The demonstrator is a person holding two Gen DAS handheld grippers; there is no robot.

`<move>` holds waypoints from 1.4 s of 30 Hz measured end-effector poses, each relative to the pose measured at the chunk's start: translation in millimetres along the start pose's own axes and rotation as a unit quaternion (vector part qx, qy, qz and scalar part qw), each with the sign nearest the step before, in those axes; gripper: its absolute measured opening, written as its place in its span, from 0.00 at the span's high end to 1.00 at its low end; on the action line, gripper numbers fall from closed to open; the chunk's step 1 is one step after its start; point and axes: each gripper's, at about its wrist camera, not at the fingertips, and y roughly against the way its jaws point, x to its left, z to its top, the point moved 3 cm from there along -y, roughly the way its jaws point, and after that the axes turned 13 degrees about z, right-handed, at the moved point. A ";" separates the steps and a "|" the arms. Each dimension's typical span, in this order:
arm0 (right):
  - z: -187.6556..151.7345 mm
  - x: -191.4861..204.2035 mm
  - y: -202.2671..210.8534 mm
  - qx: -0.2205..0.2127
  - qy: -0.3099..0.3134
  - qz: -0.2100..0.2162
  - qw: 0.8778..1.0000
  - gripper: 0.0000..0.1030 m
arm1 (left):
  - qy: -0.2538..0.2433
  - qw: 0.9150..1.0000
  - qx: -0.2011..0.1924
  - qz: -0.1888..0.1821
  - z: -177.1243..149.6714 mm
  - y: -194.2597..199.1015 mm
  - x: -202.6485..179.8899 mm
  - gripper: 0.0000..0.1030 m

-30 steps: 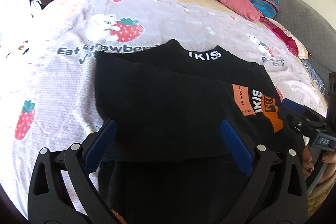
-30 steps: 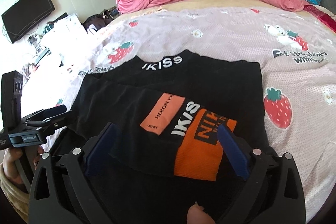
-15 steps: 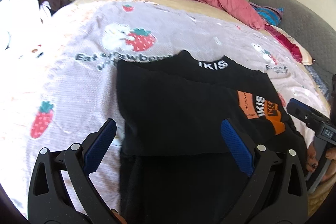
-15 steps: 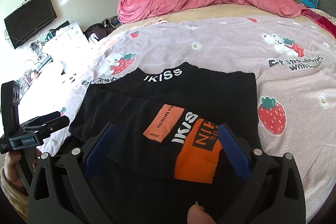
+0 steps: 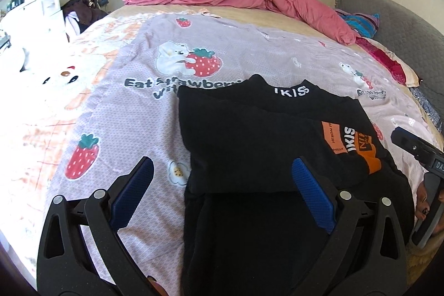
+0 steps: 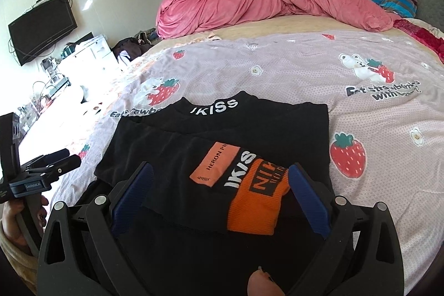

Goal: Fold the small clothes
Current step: 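Move both open grippers to the hem of the black shirt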

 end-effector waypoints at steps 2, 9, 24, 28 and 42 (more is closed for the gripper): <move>-1.7 -1.1 3.2 -0.002 -0.001 -0.001 1.000 0.06 | 0.004 1.000 -0.001 0.002 -2.6 2.2 3.7 0.09; -9.5 -4.4 13.8 -0.008 -0.006 -0.005 1.000 0.06 | 0.019 1.000 0.004 0.004 -14.5 7.0 14.6 0.09; -27.4 -8.9 40.8 -0.023 -0.010 -0.011 1.000 0.06 | 0.027 0.999 -0.004 0.016 -41.4 23.6 24.8 0.09; -33.4 -9.1 46.2 -0.024 -0.016 -0.007 1.000 0.06 | 0.025 1.000 -0.002 0.012 -48.4 27.5 21.3 0.09; -51.2 0.8 66.8 -0.029 -0.020 -0.006 0.999 0.06 | 0.034 0.999 0.004 -0.003 -75.3 41.2 18.7 0.09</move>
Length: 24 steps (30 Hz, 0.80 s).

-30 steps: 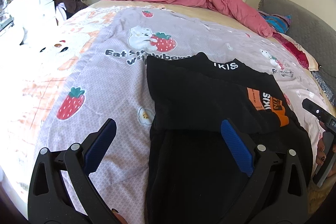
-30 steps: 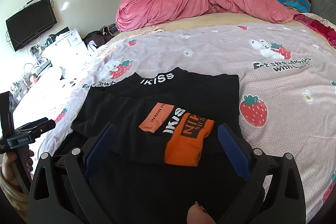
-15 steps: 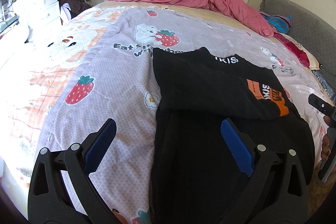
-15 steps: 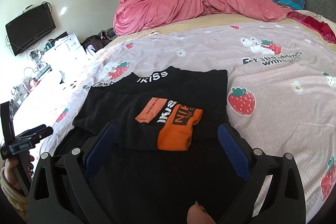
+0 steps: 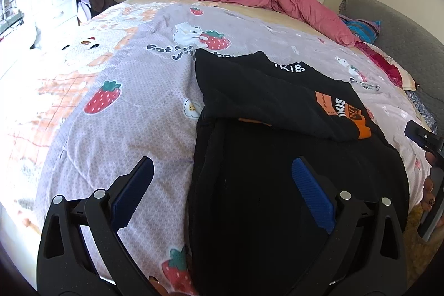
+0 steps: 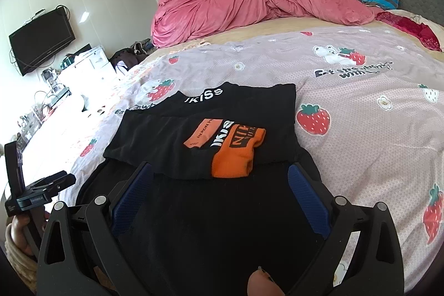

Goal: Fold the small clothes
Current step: 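Move both open grippers to the hem of the black shirt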

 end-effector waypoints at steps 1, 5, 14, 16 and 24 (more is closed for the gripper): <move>-1.5 0.5 2.0 0.000 0.000 -0.001 1.000 0.06 | 0.001 1.000 0.002 0.001 -2.2 0.3 1.2 0.09; -7.6 -1.1 6.9 0.001 -0.006 -0.002 1.000 0.06 | 0.008 1.000 0.007 -0.002 -12.2 3.9 5.8 0.09; -18.9 1.1 14.8 0.010 -0.007 -0.003 1.000 0.06 | 0.000 1.000 0.007 -0.005 -37.7 16.3 2.6 0.09; -20.3 2.3 17.3 0.013 -0.007 0.000 1.000 0.06 | 0.003 1.000 0.009 -0.010 -43.4 18.6 2.4 0.09; -29.5 2.5 29.2 0.022 0.000 -0.006 1.000 0.06 | 0.021 1.000 0.017 -0.010 -59.8 28.8 13.4 0.09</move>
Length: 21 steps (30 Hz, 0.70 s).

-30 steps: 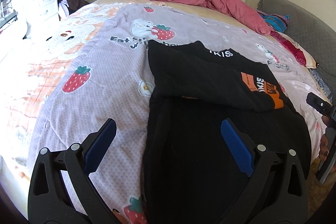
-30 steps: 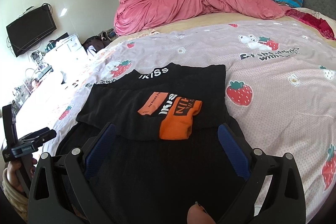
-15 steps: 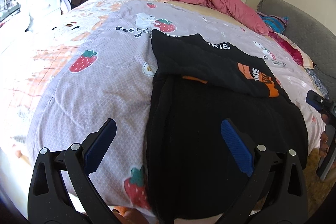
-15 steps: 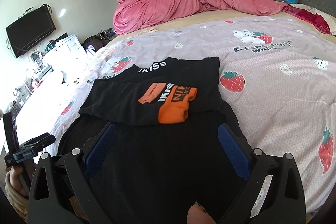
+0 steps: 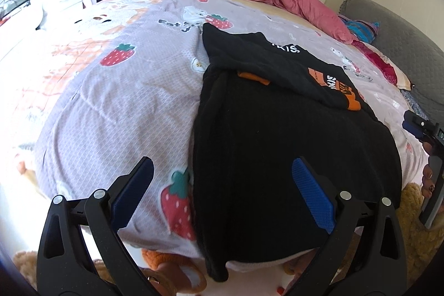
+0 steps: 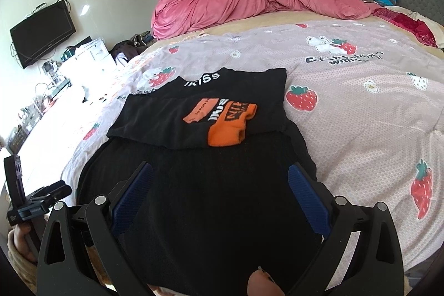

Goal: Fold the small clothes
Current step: 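Move both open grippers to the hem of the black shirt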

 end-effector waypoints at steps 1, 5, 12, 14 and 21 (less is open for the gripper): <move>-1.2 0.0 1.6 0.001 0.001 -0.001 1.000 0.06 | 0.002 1.000 0.002 0.002 -3.2 1.3 1.9 0.09; -6.8 -1.9 8.6 0.002 0.001 -0.003 1.000 0.06 | 0.005 1.000 0.015 0.006 -15.9 3.2 6.7 0.09; -17.9 -6.5 13.6 0.012 -0.003 -0.009 1.000 0.06 | 0.006 0.999 0.039 0.002 -36.6 3.0 8.6 0.09; -21.6 -7.5 14.7 0.015 -0.006 -0.009 1.000 0.06 | 0.007 0.999 0.045 -0.006 -41.0 3.6 7.1 0.09; -33.4 -11.2 18.9 0.026 -0.011 -0.012 1.000 0.06 | 0.005 0.998 0.064 -0.024 -56.1 4.0 2.2 0.09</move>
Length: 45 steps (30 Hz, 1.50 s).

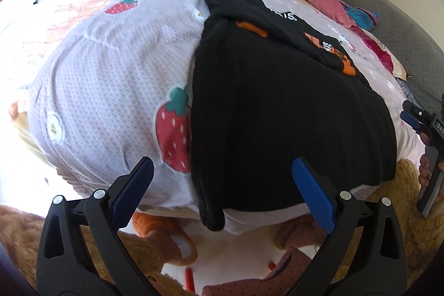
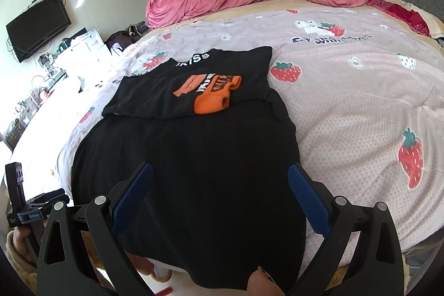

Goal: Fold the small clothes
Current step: 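Move both open grippers to the hem of the black shirt, then close both grippers on the shirt hem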

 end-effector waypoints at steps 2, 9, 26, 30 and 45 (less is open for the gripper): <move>-3.4 -0.1 1.1 0.003 0.000 -0.001 1.000 0.06 | 0.004 1.000 0.005 -0.006 -2.0 -1.0 0.1 0.09; -20.4 -0.2 4.9 0.021 0.006 -0.007 1.000 0.06 | 0.010 0.999 0.032 -0.028 -17.2 -9.2 -2.7 0.13; -75.0 -17.6 17.8 0.088 -0.017 -0.011 0.996 0.06 | 0.018 0.996 0.069 -0.048 -31.3 -37.0 -5.6 0.25; -84.6 -23.8 14.8 0.104 -0.028 -0.008 0.994 0.07 | 0.021 0.996 0.073 -0.048 -31.3 -39.7 -1.0 0.25; -99.8 -41.4 18.5 0.117 -0.029 0.003 0.993 0.86 | 0.046 0.994 0.082 -0.063 -33.4 -41.0 17.7 0.39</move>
